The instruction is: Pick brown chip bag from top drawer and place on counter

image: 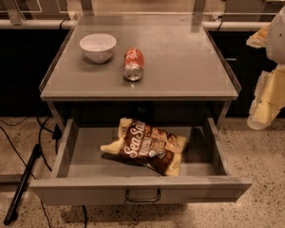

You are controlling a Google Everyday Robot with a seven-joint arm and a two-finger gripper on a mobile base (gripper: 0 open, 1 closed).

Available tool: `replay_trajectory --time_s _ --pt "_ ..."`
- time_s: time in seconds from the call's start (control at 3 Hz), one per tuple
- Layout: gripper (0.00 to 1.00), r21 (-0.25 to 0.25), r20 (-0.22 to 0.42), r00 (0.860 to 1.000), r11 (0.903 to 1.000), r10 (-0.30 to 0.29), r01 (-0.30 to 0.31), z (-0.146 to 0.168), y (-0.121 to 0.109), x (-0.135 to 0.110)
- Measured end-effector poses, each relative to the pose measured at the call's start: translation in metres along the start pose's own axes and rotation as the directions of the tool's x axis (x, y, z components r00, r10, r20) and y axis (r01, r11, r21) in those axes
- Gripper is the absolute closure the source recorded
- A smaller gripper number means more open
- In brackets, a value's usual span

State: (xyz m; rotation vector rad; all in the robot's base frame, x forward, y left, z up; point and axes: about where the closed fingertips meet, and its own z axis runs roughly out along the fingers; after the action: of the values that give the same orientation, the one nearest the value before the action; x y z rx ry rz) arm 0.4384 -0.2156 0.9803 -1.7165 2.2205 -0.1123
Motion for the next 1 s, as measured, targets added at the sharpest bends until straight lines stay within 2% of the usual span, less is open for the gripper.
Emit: replay_trajectory --time_s 0.33,0.67,1.0 --pt "0.00 0.000 0.000 1.000 1.0000 0.000 0.000 0.000 0.000 0.000" --pt "0.18 0.000 0.000 1.000 1.0000 0.000 0.000 0.000 0.000 0.000" --pt "0.43 0.005 0.018 0.999 0.9996 0.026 -0.026 0.012 0.003 -0.002"
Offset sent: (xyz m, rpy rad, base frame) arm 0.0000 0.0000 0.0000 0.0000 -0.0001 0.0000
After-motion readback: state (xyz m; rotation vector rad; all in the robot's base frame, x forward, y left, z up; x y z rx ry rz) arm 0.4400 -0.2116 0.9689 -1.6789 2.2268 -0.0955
